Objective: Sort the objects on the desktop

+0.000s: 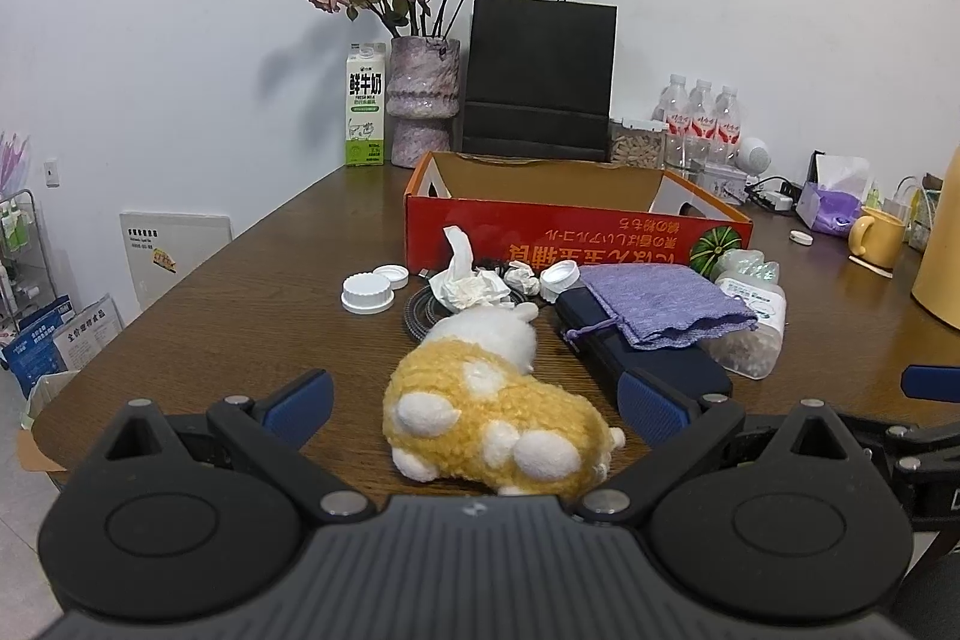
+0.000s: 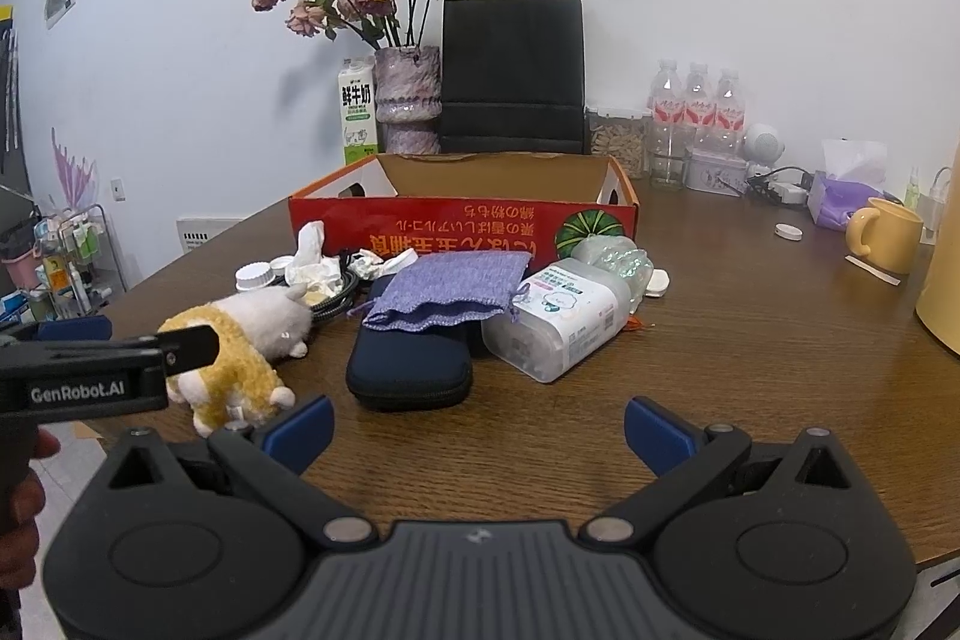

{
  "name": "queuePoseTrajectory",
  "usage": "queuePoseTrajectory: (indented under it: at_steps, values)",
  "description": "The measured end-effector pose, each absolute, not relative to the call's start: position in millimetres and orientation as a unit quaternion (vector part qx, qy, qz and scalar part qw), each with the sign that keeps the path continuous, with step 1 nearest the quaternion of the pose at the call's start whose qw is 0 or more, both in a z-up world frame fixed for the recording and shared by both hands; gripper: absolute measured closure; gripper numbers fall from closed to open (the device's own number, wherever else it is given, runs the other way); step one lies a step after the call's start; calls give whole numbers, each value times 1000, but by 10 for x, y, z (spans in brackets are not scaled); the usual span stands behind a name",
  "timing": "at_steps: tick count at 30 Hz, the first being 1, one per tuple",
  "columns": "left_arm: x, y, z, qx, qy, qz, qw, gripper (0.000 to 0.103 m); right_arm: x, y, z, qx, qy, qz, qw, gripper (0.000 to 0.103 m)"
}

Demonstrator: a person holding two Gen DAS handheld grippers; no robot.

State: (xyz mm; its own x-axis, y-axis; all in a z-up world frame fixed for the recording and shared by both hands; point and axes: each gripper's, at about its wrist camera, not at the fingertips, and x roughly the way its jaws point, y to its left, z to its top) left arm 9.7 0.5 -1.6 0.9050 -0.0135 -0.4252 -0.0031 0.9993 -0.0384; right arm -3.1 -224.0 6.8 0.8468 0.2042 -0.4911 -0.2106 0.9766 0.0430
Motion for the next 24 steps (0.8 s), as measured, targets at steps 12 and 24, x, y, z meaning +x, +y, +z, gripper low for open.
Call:
queuePoseTrajectory:
  at_steps: [12, 24]
  values:
    - [579, 90, -41, 15, 256, -18, 966, 0, 308, -2133, -1, -20, 255, 121, 959, 0]
    - [1139, 209, -235, -5, 333, -78, 940, 47, 877, -1886, -19, -56, 240, 129, 960, 2]
